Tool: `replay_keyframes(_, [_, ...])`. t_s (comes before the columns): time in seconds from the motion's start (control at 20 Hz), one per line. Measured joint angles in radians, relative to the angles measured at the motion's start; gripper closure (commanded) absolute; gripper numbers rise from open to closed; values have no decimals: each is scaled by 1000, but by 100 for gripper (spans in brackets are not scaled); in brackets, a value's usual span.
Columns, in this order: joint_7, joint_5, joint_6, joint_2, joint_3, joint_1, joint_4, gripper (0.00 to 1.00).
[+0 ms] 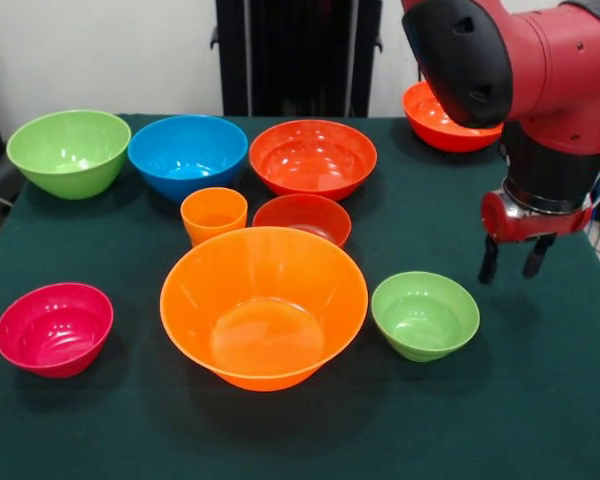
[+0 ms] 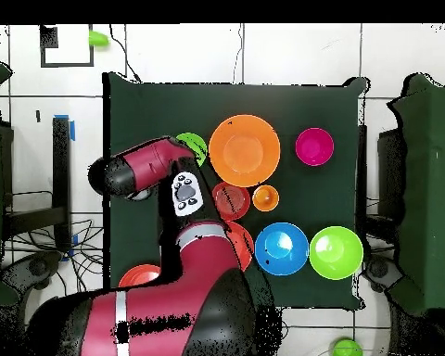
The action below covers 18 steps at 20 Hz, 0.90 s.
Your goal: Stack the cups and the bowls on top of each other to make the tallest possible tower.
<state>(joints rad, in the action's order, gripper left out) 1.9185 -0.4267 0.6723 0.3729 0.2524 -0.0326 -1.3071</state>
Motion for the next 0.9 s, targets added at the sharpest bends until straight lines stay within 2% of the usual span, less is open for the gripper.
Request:
replay_keyframes(0.4, [0,38,30,84,37,-101,9,0])
replay_keyframes(0.6, [0,53,109,112,48,-141,50,0])
replay_keyframes(0.9, [0,52,205,113,73,-176,121,0])
